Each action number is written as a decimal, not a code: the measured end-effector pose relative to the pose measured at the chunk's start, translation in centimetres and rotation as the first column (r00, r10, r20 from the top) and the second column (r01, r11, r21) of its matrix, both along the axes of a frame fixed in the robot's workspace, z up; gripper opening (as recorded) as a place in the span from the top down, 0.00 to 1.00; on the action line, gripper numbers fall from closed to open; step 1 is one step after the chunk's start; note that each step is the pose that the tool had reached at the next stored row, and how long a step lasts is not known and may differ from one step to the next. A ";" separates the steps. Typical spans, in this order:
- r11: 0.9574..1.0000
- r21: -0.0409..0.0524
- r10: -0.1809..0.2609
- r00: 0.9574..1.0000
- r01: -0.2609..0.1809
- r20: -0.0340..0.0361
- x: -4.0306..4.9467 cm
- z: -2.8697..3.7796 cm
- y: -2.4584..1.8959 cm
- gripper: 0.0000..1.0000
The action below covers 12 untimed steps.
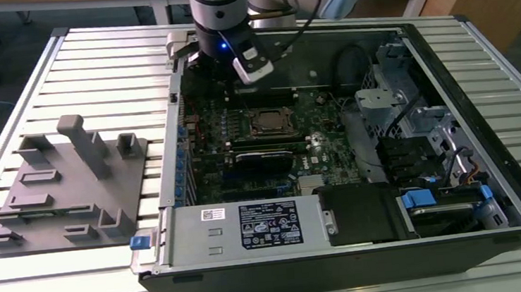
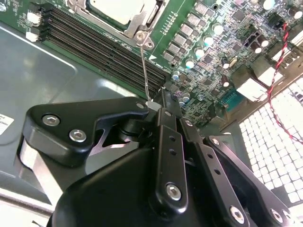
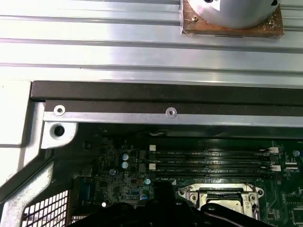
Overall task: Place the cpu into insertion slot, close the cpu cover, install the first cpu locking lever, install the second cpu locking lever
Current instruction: 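Install the first cpu locking lever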
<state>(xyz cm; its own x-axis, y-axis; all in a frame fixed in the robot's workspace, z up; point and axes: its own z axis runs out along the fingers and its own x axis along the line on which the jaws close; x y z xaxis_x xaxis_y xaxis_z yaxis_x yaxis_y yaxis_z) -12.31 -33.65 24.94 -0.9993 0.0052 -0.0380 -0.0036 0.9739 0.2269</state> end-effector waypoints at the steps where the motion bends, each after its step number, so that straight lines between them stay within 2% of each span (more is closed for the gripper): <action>1: 1.000 0.000 0.000 1.000 0.000 0.000 0.09 0.00 0.00 0.90; 12: 1.000 0.000 -0.007 1.000 0.007 0.000 1.87 -0.06 0.00 0.90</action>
